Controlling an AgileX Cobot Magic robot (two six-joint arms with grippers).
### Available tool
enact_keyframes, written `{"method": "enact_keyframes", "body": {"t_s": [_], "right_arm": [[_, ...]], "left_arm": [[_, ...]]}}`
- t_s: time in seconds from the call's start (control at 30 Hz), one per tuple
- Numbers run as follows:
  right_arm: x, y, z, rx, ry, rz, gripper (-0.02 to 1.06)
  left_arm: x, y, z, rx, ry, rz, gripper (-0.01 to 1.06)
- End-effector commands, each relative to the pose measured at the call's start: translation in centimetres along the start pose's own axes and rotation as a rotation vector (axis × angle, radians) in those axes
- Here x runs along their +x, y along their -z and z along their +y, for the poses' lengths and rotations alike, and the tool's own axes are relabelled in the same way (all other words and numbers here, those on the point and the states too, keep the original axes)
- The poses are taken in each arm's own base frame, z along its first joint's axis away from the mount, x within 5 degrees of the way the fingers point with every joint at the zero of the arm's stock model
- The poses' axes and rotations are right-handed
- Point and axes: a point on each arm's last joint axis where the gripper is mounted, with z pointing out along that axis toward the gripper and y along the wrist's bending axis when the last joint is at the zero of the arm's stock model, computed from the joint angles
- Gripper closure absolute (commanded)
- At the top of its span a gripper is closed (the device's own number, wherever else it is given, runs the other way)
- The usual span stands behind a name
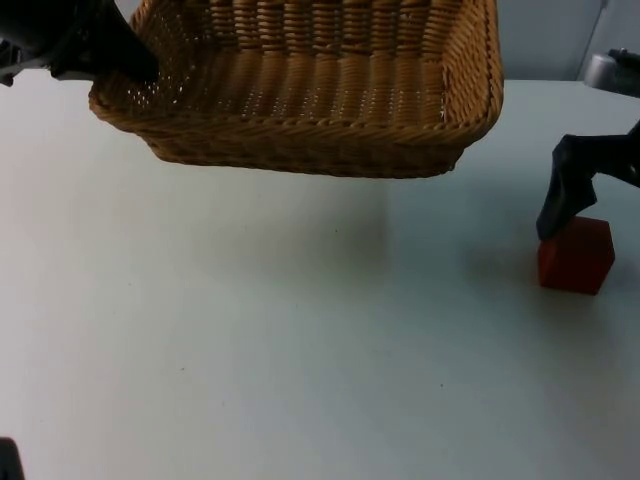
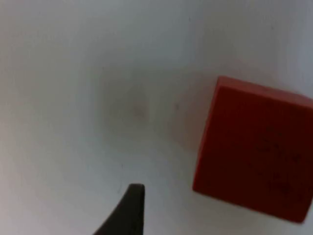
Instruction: Pick up the basket with the left hand and place the cube into the basket with the right hand.
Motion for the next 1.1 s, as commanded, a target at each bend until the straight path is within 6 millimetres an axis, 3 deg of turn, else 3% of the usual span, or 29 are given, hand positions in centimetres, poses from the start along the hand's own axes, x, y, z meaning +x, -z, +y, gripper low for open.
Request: {"method": "enact_keyframes", "body": {"t_s": [0.0,0.33,0.4,0.47,0.5,0.6,0.73,0.87,1.07], "right_arm": [[-0.5,-0.7,0.1,0.003,0.014,-0.015,-0.01],[-0.8,-2.8,-0.3,0.014,0.002,-0.027,0.01],[-1.1,-2.8,-0.4,0.018,0.004,-0.045,0.09],[-1.7,-2.3,-0.2,0.015,0.007,-0.058,0.28],[-1.7,-2.3,-0.2,0.015,0.007,-0.058,0.28],[-3.1,-1.2,0.2,0.005,-0.014,-0.092,0.63],[-4.2,0.0,0.6,-0.005,-0.013,-0.111,0.81],[-5.5,1.7,0.8,0.009,0.000,-0.124,0.84],[-8.7,6.7,1.0,0.114,0.030,-0.194,0.84]], "left_arm": [[-0.4,0.6,-0.8,0.034,0.019,-0.025,1.05],[-0.4,0.6,-0.8,0.034,0.019,-0.025,1.05],[-0.4,0.6,-0.8,0.034,0.019,-0.025,1.05],[-0.4,0.6,-0.8,0.034,0.019,-0.025,1.05],[-0.4,0.6,-0.8,0.034,0.019,-0.025,1.05],[-0.4,0.6,-0.8,0.034,0.019,-0.025,1.05],[-0.4,0.6,-0.8,0.034,0.019,-0.025,1.05],[-0.4,0.6,-0.8,0.034,0.019,-0.025,1.05],[-0.4,0.6,-0.8,0.034,0.019,-0.025,1.05]]}}
